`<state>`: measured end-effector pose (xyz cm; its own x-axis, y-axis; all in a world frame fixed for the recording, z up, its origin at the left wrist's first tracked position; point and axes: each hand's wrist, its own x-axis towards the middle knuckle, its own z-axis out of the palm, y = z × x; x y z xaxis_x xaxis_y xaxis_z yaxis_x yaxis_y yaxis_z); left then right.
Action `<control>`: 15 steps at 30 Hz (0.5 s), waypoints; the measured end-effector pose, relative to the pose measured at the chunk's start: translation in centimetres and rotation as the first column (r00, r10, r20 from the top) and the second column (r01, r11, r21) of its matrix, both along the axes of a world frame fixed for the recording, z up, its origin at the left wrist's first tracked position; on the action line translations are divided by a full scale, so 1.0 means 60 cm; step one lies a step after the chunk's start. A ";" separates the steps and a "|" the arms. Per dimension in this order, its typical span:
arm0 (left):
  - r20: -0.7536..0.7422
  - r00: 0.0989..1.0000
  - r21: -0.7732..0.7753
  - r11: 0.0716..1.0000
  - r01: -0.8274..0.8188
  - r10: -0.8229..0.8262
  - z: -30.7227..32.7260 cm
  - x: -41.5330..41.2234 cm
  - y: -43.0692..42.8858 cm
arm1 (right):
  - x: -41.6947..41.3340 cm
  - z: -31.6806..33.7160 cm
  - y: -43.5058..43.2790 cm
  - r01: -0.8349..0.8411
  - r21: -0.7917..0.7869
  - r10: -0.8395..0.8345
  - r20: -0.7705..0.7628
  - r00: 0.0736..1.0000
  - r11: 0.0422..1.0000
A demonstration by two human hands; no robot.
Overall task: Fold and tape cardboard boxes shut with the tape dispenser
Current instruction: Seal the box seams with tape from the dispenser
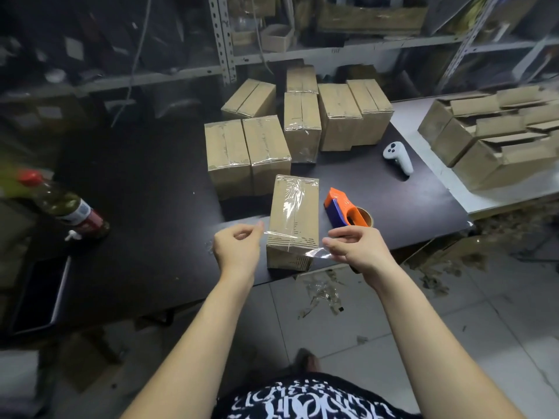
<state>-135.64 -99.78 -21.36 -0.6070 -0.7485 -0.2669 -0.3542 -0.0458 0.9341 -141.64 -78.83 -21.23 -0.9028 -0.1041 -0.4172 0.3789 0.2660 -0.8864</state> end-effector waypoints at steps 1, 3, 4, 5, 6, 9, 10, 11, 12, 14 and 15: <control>0.014 1.000 0.004 1.000 0.012 -0.012 -0.002 0.002 -0.001 | -0.002 -0.002 0.000 -0.002 0.011 0.002 0.001 1.000 1.000; 0.029 0.999 0.006 1.000 0.020 -0.020 -0.005 0.004 -0.004 | -0.004 -0.003 -0.001 -0.010 0.022 0.009 0.006 1.000 1.000; 0.032 0.999 0.017 1.000 0.023 -0.023 -0.005 0.004 -0.004 | -0.005 -0.004 -0.001 -0.013 0.022 0.013 0.008 1.000 1.000; 0.032 0.999 0.038 0.999 0.027 -0.028 -0.005 0.004 -0.004 | -0.006 -0.005 0.000 -0.013 0.021 0.013 0.010 1.000 1.000; 0.030 0.999 0.058 0.998 0.029 -0.031 -0.007 0.003 -0.005 | -0.008 -0.005 0.000 -0.014 0.018 0.014 0.013 1.000 1.000; 0.023 0.999 0.086 0.996 0.035 -0.037 -0.006 0.002 -0.005 | -0.013 -0.007 0.001 -0.019 0.003 0.019 0.028 0.999 1.000; 0.021 0.999 0.095 0.995 0.040 -0.042 -0.007 0.001 -0.005 | -0.015 -0.007 0.001 -0.020 0.003 0.020 0.030 0.999 1.000; 0.023 0.999 0.105 0.994 0.044 -0.046 -0.008 0.000 -0.006 | -0.016 -0.008 0.001 -0.019 0.001 0.019 0.034 0.999 1.000; 0.026 0.999 0.116 0.992 0.043 -0.046 -0.010 -0.001 -0.007 | -0.017 -0.009 0.000 -0.018 -0.004 0.018 0.038 0.999 1.000; 0.040 0.998 0.137 0.990 0.040 -0.046 -0.014 -0.003 -0.010 | -0.019 -0.012 -0.004 -0.016 -0.010 0.017 0.058 0.998 1.000; 0.051 0.998 0.146 0.988 0.041 -0.049 -0.017 -0.004 -0.012 | -0.020 -0.014 -0.006 -0.017 -0.008 0.018 0.073 0.997 1.000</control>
